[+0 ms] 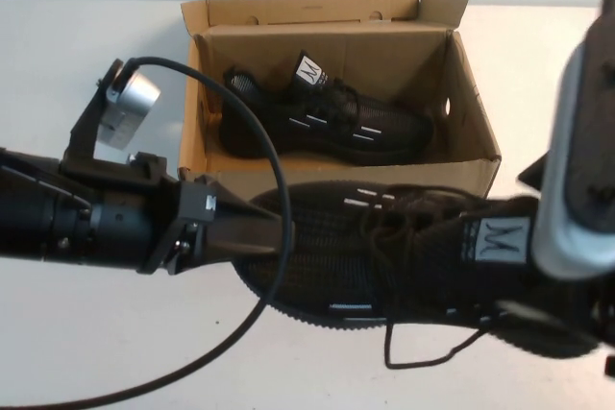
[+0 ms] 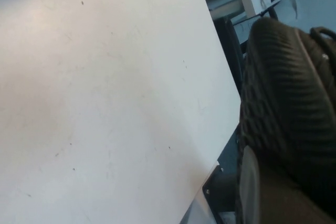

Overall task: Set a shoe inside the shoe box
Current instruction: Hand over the shoe

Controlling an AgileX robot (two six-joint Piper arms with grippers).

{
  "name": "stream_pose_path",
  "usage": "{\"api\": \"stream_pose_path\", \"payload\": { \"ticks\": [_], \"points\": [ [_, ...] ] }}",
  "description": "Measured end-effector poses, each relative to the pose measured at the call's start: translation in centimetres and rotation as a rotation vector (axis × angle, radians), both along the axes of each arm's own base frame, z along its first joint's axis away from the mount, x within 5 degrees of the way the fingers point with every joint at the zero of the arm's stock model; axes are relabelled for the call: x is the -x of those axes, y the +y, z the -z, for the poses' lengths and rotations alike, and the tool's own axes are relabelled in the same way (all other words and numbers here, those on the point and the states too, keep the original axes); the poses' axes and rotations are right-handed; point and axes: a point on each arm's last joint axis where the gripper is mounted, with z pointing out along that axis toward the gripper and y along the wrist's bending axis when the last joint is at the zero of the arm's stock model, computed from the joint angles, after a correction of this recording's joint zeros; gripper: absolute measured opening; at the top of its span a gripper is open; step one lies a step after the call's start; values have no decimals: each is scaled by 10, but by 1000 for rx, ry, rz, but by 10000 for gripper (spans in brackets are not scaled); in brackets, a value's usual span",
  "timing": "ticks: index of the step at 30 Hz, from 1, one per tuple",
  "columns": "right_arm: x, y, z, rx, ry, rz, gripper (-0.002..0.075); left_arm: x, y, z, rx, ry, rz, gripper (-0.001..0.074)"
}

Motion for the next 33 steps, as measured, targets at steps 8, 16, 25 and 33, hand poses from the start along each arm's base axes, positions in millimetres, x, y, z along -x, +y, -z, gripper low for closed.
{"api": "stream_pose_path", "payload": {
  "ticks": [8,16,25,33],
  "points": [
    [3,-15,-10,-96,1,195,589,-5,1,3,-26,-43,-27,120],
    [4,-20,-12,-282,162,490,589,-9,-1,-3,40,-90,-53,120],
    [-19,-32,-19,-578,305,775,589,-19,1,-3,23,-149,-141,120],
    [-46,-36,6,-698,582,795,589,-20,1,-5,39,-155,-161,120]
  ]
}}
